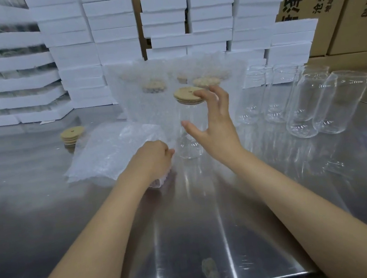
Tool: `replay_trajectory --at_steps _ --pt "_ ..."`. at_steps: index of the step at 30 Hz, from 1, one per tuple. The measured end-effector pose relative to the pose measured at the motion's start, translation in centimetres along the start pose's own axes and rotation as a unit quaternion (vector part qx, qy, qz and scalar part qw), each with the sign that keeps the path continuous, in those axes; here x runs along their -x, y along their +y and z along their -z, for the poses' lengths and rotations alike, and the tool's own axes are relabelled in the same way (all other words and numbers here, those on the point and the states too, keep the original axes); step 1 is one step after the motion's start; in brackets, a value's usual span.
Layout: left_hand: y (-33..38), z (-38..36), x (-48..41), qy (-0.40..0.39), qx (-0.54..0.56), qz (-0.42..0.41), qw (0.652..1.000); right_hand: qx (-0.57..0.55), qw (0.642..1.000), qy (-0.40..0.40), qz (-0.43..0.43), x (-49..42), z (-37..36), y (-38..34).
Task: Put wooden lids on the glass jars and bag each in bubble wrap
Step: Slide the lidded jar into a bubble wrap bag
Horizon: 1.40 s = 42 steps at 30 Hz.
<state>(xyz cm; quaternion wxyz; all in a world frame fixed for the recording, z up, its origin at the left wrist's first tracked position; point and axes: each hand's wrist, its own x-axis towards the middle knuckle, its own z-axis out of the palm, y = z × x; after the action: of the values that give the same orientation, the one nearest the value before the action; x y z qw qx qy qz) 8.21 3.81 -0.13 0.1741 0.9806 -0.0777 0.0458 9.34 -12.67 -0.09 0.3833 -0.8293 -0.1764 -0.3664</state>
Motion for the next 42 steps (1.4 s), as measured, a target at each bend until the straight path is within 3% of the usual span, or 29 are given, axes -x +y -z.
replay_trajectory --at_steps 3,8,12,16,20,25,30,33,36,40,42 --pt "-0.4 -0.1 -0.5 0.025 0.083 0.032 0.996 -0.094 0.994 0.028 -0.044 0.4 0.1 0.4" --pt "-0.5 0.2 -0.4 0.059 0.262 0.033 0.963 -0.155 0.974 0.115 -0.121 1.0 1.3 1.4" --pt "-0.4 0.3 -0.1 0.010 0.207 0.011 0.978 -0.199 0.953 0.185 -0.137 0.9 2.4 1.3" --pt "0.0 -0.5 0.0 0.027 0.211 0.031 0.977 -0.279 0.922 0.225 -0.145 0.7 2.9 0.5" --pt "0.0 -0.6 -0.1 0.026 0.293 0.036 0.955 -0.326 0.903 0.229 -0.163 0.8 3.1 -0.1" --pt "0.2 -0.6 0.3 -0.074 0.336 0.026 0.938 -0.416 0.858 0.219 -0.208 0.6 2.6 0.0" --pt "1.7 -2.3 0.1 -0.060 0.207 -0.012 0.976 -0.465 0.822 0.205 -0.258 0.8 1.9 0.2" --pt "1.2 -2.7 -0.4 -0.017 0.255 0.007 0.967 -0.408 0.855 0.177 -0.267 1.2 1.1 0.4" --pt "-0.2 -2.5 -1.0 0.039 0.300 0.078 0.950 -0.339 0.889 0.166 -0.260 1.6 0.6 0.8" --pt "-0.4 -2.0 -1.2 0.090 0.454 0.128 0.877 -0.293 0.913 0.160 -0.233 1.9 0.6 0.6" --pt "-0.2 -1.4 -1.2 0.155 0.457 0.107 0.870 -0.290 0.917 0.165 -0.217 2.0 0.5 0.4"
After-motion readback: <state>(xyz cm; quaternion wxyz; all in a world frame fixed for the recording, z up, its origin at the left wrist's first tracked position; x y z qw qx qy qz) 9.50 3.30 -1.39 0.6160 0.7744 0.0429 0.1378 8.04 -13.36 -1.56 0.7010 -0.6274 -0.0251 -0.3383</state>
